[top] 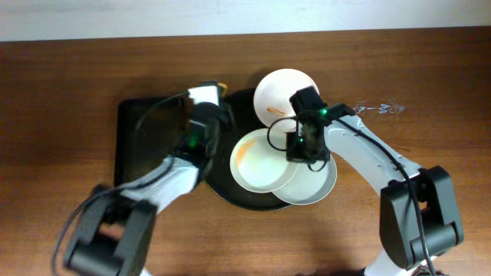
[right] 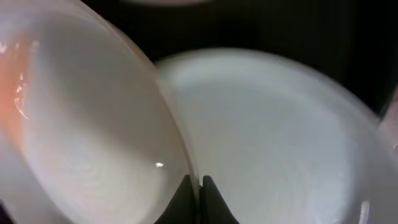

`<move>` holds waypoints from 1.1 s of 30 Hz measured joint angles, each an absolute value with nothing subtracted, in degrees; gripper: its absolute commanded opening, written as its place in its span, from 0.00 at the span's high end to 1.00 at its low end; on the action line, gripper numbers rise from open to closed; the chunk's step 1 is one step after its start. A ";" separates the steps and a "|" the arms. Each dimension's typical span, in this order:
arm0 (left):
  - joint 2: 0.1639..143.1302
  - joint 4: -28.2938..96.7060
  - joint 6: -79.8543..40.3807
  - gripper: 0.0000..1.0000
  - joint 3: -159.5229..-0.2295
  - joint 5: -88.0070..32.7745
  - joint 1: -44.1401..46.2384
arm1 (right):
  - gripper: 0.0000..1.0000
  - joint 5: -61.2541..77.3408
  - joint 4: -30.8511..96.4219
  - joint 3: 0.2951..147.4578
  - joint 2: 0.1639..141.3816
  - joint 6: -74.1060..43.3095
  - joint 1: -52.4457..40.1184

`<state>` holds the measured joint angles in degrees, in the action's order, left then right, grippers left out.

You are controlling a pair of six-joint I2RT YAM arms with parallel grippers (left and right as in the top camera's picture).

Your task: Clean dirty plates on tray and stack at the side

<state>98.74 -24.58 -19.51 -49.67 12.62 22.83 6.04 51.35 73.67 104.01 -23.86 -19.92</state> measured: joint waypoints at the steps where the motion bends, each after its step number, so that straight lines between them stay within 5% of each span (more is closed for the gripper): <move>1: 96.66 -23.42 -19.51 1.00 -49.67 12.73 21.82 | 0.96 5.87 51.81 75.85 104.01 -22.81 -19.92; 8: 77.14 3.51 -20.84 1.00 -50.43 -1.45 9.43 | 0.96 -4.95 65.14 102.37 104.27 -10.24 -20.43; 12: 71.46 18.22 -22.09 1.00 -50.52 -7.90 5.23 | 0.96 -25.23 66.48 108.49 104.16 -3.01 -26.96; 22: 71.46 29.04 -22.11 1.00 -50.48 -14.68 -2.50 | 0.96 -54.87 66.02 108.60 116.42 -3.70 -44.88; 33: 71.46 30.72 -21.89 1.00 -50.46 -17.21 -7.11 | 0.96 -62.52 65.80 108.60 118.63 -5.34 -47.16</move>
